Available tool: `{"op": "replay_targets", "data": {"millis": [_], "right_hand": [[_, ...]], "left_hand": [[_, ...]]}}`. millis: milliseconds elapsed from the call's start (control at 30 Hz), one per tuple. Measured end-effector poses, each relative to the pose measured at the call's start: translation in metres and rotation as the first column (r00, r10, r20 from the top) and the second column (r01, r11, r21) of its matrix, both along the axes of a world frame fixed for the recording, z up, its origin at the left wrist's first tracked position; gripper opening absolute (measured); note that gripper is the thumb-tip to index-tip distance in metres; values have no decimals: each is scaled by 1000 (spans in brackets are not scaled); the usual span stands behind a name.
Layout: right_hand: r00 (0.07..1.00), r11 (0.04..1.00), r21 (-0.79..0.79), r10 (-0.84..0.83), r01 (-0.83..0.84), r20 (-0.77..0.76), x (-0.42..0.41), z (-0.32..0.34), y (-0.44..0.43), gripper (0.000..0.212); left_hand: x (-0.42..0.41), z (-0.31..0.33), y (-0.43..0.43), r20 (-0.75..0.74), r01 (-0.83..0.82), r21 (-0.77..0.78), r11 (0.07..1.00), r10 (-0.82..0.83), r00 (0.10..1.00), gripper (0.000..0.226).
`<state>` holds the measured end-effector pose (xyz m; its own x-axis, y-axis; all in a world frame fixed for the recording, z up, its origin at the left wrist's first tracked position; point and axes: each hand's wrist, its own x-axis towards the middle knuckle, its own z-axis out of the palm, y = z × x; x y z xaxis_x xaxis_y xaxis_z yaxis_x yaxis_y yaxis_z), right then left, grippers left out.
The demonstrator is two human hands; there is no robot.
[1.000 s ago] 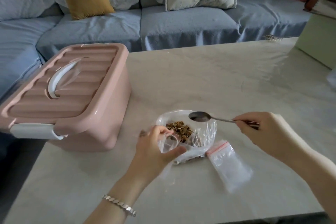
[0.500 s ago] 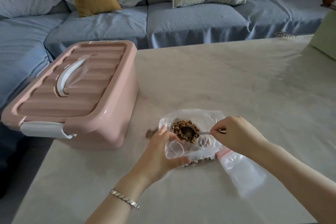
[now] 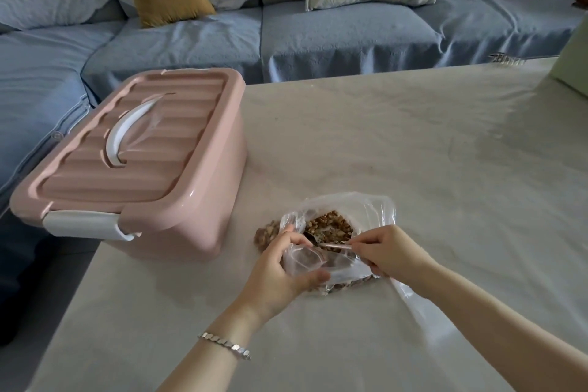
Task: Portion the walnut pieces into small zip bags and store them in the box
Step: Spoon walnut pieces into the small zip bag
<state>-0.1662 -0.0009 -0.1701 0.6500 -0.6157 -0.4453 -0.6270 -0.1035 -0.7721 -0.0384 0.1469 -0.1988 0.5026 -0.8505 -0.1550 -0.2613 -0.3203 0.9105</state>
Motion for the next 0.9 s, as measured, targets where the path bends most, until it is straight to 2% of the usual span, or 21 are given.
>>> {"op": "replay_targets", "data": {"millis": [100, 200, 267, 367, 500, 600, 700, 767, 833, 900], "right_hand": [[996, 992, 103, -73, 66, 59, 2, -7, 10, 25], [958, 959, 169, -250, 226, 140, 3, -11, 14, 26], [924, 935, 170, -339, 310, 176, 1, -14, 12, 33], [914, 925, 167, -368, 341, 169, 0, -16, 15, 40], [884, 889, 279, -423, 362, 199, 5, -12, 16, 28], [877, 873, 345, -431, 345, 214, 6, -8, 16, 26], [846, 860, 345, -470, 376, 251, 1, -1, 13, 24], [817, 841, 351, -511, 411, 267, -7, 5, 8, 20], [798, 830, 345, -536, 437, 278, -16, 9, 1, 19], [781, 817, 357, -557, 453, 284, -23, 12, -5, 19]], "left_hand": [[-3, -2, -2, 6, -27, -47, 999, 27, 1000, 59], [3, -7, 1, 71, -74, -57, 996, 78, 994, 55], [9, -11, 6, 54, -86, -38, 996, 88, 995, 56], [10, -16, 11, 12, -43, -13, 999, 44, 999, 60], [10, -16, 12, 21, 3, -32, 999, -2, 1000, 54], [9, -11, 9, 31, 38, -37, 999, -37, 999, 49], [15, -5, 7, 64, -34, -26, 999, 35, 997, 48], [19, 0, 9, 148, -63, -19, 998, 65, 987, 47], [20, 7, 12, 318, -52, -60, 997, 68, 946, 49], [17, 18, 15, 378, -67, -104, 992, 101, 920, 49]]}}
